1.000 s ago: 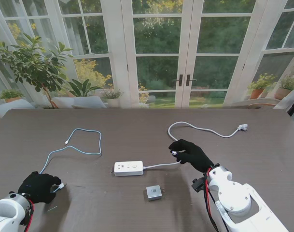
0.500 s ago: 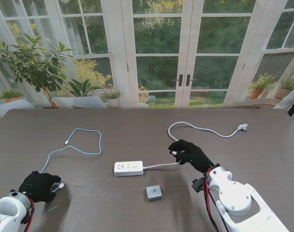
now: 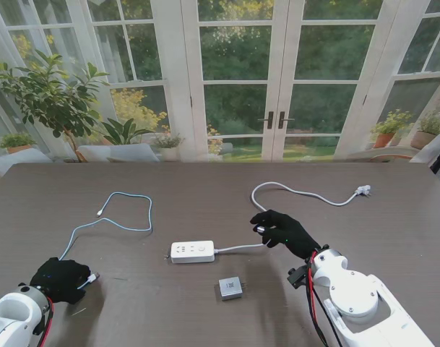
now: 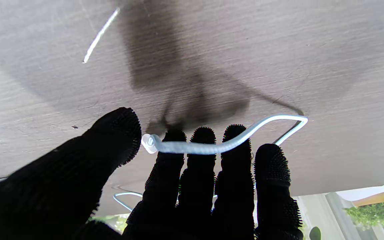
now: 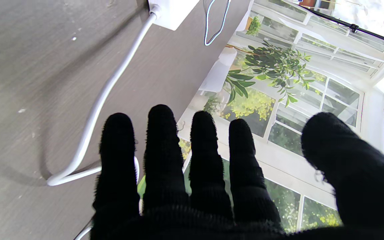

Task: Set up the charging station

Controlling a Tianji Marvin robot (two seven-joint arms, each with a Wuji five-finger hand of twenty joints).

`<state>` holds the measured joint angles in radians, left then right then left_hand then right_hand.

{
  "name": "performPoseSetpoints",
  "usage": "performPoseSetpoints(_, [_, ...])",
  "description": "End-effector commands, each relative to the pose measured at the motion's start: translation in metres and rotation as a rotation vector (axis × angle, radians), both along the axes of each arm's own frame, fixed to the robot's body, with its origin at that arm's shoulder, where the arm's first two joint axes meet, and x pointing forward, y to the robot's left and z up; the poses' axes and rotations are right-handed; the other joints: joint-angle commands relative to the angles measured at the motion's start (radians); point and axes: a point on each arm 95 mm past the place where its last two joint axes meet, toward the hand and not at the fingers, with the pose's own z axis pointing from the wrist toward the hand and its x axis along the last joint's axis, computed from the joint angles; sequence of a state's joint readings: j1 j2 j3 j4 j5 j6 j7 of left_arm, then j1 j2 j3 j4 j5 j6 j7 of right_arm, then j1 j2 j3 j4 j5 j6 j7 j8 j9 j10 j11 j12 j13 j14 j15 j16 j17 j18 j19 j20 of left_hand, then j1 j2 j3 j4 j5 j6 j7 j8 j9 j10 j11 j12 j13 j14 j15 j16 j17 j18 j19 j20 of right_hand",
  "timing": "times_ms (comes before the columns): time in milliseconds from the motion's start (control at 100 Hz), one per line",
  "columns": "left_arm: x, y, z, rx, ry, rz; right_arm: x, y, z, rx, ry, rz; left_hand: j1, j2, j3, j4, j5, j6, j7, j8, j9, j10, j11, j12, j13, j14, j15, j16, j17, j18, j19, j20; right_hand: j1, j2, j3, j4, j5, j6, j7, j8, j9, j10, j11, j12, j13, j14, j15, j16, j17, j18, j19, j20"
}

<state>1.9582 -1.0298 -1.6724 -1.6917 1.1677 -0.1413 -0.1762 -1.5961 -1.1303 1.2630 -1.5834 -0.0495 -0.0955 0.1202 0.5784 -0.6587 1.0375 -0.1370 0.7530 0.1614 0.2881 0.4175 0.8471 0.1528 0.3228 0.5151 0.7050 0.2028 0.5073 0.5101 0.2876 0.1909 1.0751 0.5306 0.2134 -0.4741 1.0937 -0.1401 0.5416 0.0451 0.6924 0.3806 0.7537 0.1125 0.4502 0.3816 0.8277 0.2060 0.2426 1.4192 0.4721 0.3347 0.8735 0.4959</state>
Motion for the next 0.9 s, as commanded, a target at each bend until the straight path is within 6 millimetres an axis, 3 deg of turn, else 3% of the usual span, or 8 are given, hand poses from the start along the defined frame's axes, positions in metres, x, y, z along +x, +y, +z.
performPoseSetpoints(0, [-0.001,0.0,-0.003,0.002,0.026,0.007,-0.003,0.002,-0.002,0.003,0.011,0.017,-0.043,-0.039,0.001,-0.019,0.005,0.029,-0.009,-0.008,0.008,0.014,0.016,0.02,0.02,0.017,0.02,0.019,0.004,0.041,0.04,0.017,-0.016,0.019,-0.021,0.023,0.007,0.0,-0.059,0.006,0.023,0.001,-0.016,0.009,0.011,-0.001,0.008,-1.085,-0.004,0.006,-0.029,0.015])
performPoseSetpoints(260, [0.004,-0.001,-0.009,-0.007,0.027,0.008,-0.003,0.002,-0.002,0.013,0.016,0.018,-0.001,-0.003,0.018,-0.014,0.07,-0.027,0.134,0.091,0.066,-0.016,0.091,0.103,0.079,0.016,0.083,0.065,0.055,0.058,0.12,0.052,-0.015,0.024,-0.019,0.024,0.006,0.002,-0.062,0.007,0.021,0.002,-0.018,0.01,0.011,-0.001,0.007,-1.084,-0.002,0.007,-0.03,0.017])
performPoseSetpoints(300, [0.004,-0.001,-0.009,-0.007,0.025,0.008,-0.003,0.002,-0.002,0.014,0.016,0.018,0.065,-0.03,-0.012,-0.084,0.078,-0.056,0.208,0.149,0.091,-0.028,0.11,0.124,0.104,0.013,0.107,0.079,0.074,0.059,0.144,0.061,-0.015,0.024,-0.018,0.024,0.006,0.003,-0.062,0.007,0.021,0.003,-0.018,0.01,0.011,-0.001,0.007,-1.084,-0.003,0.007,-0.031,0.017])
performPoseSetpoints(350, [0.005,-0.001,-0.009,-0.006,0.021,0.009,-0.003,0.002,-0.002,0.017,0.016,0.016,0.127,-0.062,-0.039,-0.119,0.078,-0.086,0.297,0.157,0.131,-0.04,0.098,0.289,0.13,0.007,0.129,0.095,0.093,0.061,0.166,0.065,-0.014,0.023,-0.018,0.024,0.006,0.002,-0.062,0.008,0.022,0.004,-0.018,0.01,0.012,-0.002,0.007,-1.084,-0.002,0.006,-0.031,0.018])
performPoseSetpoints(420, [0.005,0.0,-0.01,-0.003,0.019,0.011,-0.003,0.002,-0.002,0.021,0.017,0.015,0.186,-0.088,-0.063,-0.124,0.07,-0.112,0.411,0.124,0.196,-0.058,0.056,0.402,0.163,0.001,0.164,0.118,0.116,0.06,0.194,0.071,-0.015,0.023,-0.018,0.024,0.005,0.003,-0.063,0.008,0.023,0.002,-0.017,0.01,0.013,-0.001,0.008,-1.084,-0.001,0.008,-0.031,0.019])
performPoseSetpoints(590, [0.005,-0.002,-0.01,0.005,0.025,0.01,-0.003,0.002,-0.002,0.026,0.019,0.016,0.214,-0.109,-0.061,-0.124,0.077,-0.138,0.543,0.102,0.291,-0.084,0.004,0.515,0.221,-0.012,0.211,0.149,0.158,0.071,0.229,0.076,-0.014,0.023,-0.018,0.024,0.007,0.003,-0.063,0.008,0.022,0.004,-0.019,0.01,0.012,-0.001,0.007,-1.084,-0.002,0.008,-0.034,0.02])
performPoseSetpoints(780, [0.006,-0.004,-0.014,-0.014,0.026,0.022,-0.004,0.002,-0.002,0.029,0.021,0.017,0.247,0.007,-0.049,-0.109,0.131,-0.131,0.584,0.085,0.339,-0.076,0.034,0.558,0.272,-0.003,0.253,0.172,0.187,0.103,0.253,0.081,-0.014,0.025,-0.017,0.024,0.004,0.003,-0.065,0.009,0.02,0.004,-0.019,0.01,0.012,0.0,0.007,-1.083,-0.001,0.007,-0.035,0.021])
performPoseSetpoints(890, [0.006,-0.004,-0.016,-0.042,0.024,0.036,-0.003,0.002,-0.003,0.03,0.025,0.016,0.269,0.095,-0.112,-0.122,0.165,-0.166,0.628,0.083,0.308,-0.066,0.107,0.592,0.252,0.003,0.288,0.208,0.154,0.105,0.255,0.089,-0.013,0.028,-0.017,0.024,0.002,0.005,-0.065,0.009,0.02,0.005,-0.019,0.011,0.012,-0.001,0.007,-1.083,-0.001,0.009,-0.035,0.021])
